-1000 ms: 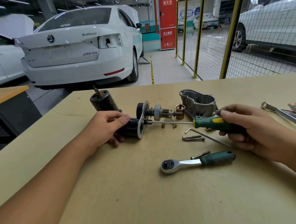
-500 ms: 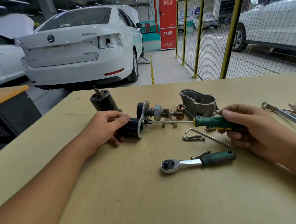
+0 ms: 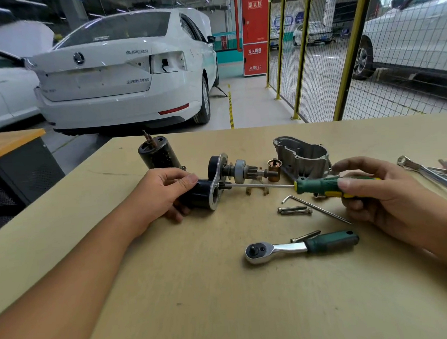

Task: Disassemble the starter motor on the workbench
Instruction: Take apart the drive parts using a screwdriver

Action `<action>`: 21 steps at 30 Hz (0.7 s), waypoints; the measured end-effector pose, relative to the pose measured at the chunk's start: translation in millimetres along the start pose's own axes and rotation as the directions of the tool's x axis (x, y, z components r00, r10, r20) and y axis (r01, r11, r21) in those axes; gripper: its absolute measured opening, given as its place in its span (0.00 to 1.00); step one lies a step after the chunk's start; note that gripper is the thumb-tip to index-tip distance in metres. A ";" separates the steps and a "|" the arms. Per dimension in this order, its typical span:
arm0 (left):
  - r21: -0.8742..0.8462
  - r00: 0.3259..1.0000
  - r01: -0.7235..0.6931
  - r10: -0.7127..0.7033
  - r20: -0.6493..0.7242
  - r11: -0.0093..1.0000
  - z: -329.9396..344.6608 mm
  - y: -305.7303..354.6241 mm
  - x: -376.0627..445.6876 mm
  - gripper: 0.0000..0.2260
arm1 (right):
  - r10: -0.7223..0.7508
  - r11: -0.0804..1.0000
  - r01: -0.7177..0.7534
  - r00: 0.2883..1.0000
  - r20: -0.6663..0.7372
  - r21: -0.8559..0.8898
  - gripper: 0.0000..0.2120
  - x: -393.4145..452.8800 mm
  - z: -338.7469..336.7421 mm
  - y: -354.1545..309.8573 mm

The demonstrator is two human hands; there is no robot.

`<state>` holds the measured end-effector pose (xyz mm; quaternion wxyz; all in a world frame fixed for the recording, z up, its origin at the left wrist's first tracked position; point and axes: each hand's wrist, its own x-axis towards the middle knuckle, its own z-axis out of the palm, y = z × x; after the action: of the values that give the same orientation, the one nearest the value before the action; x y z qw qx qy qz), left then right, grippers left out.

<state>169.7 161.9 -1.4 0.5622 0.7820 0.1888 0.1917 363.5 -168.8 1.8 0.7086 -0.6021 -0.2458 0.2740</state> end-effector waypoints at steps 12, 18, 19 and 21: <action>0.007 1.000 -0.004 0.004 -0.007 1.000 0.5 -1.0 1.0 0.11 | -0.048 0.989 0.042 0.998 -0.041 -0.139 0.21 -4.3 6.6 -4.2; 0.006 1.000 -0.002 0.002 0.003 1.000 -0.6 -2.6 2.5 0.14 | -0.027 1.000 0.027 0.999 -0.029 -0.006 0.19 -2.9 7.4 -1.0; 0.004 1.000 -0.001 0.001 0.005 1.000 -0.8 -3.0 2.6 0.14 | -0.006 0.999 0.005 0.999 -0.033 -0.040 0.18 -3.3 8.7 -2.5; 0.003 1.000 -0.003 0.003 0.005 1.000 -1.7 -4.2 3.2 0.13 | 0.031 0.992 -0.038 0.998 -0.061 -0.119 0.21 -3.8 8.8 -5.3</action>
<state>171.2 166.1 -4.6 0.5613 0.7836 0.1866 0.1900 355.3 -165.8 8.3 0.6733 -0.6556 -0.2303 0.2528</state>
